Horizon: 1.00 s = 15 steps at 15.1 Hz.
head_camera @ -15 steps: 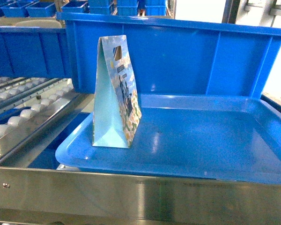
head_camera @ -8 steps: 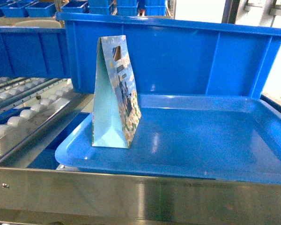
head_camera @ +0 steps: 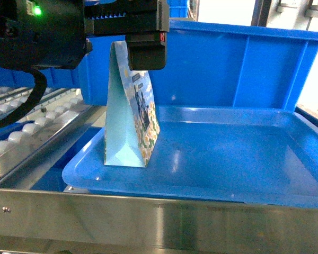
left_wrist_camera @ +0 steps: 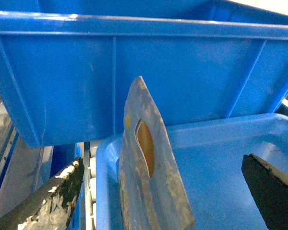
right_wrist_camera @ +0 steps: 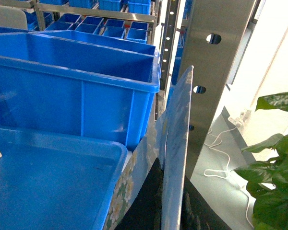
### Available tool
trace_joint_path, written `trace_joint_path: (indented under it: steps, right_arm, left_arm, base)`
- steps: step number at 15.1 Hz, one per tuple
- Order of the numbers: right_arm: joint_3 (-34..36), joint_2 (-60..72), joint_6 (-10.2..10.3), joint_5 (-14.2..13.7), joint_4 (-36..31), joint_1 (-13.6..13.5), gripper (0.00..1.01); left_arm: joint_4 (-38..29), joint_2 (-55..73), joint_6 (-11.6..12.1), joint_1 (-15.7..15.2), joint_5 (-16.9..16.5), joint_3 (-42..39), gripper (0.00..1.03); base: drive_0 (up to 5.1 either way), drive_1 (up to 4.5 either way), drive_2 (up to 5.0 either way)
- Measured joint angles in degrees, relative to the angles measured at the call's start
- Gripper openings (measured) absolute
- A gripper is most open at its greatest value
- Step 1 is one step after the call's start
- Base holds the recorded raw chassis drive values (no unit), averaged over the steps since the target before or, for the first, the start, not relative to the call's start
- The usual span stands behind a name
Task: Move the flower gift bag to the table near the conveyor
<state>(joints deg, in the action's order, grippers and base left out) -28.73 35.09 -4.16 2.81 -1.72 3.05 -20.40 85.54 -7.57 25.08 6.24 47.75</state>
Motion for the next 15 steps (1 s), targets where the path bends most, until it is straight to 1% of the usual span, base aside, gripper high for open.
trace_joint_path:
  steps: [1,2,4,8,10,11,12,13,15]
  right_arm:
    - [0.0,0.0,0.0,0.0,0.0,0.0,0.03]
    - [0.0,0.0,0.0,0.0,0.0,0.0,0.03]
    - [0.0,0.0,0.0,0.0,0.0,0.0,0.03]
    - [0.0,0.0,0.0,0.0,0.0,0.0,0.03]
    - [0.0,0.0,0.0,0.0,0.0,0.0,0.03]
    - [0.0,0.0,-0.1,0.0,0.0,0.0,0.03]
    - [0.0,0.0,-0.2,0.0,0.0,0.0,0.03]
    - [0.0,0.0,-0.2,0.0,0.0,0.0,0.03]
    - [0.0,0.0,-0.2,0.0,0.0,0.0,0.03]
  left_arm:
    - [-0.3,1.3,0.0,0.0,0.9,0.5,0.98]
    - [0.5,2.2,0.0,0.0,1.7,0.9,0.93]
    - [0.6,3.5,0.0,0.0,2.7,0.9,0.71]
    - [1.2,5.7,0.0,0.4,2.8,1.3,0.28]
    - [1.5,6.0,-0.6,0.7,3.2,1.3,0.06]
    - [1.4,6.0,-0.9,0.8,3.4,1.3,0.02]
    - [0.7,6.1,-1.0,1.0,4.0,1.3,0.02]
    - [0.1,6.1,-0.6,1.1,5.1,1.3,0.02]
    - [-2.5,5.7,1.1,1.3,6.9,0.3,0.02]
  base:
    - [0.0,0.00,0.0]
    - [0.0,0.00,0.0]
    - [0.0,0.00,0.0]
    - [0.0,0.00,0.0]
    - [0.0,0.00,0.0]
    - [0.0,0.00,0.0]
    - [0.0,0.00,0.0]
    - [0.0,0.00,0.0]
    - [0.0,0.00,0.0]
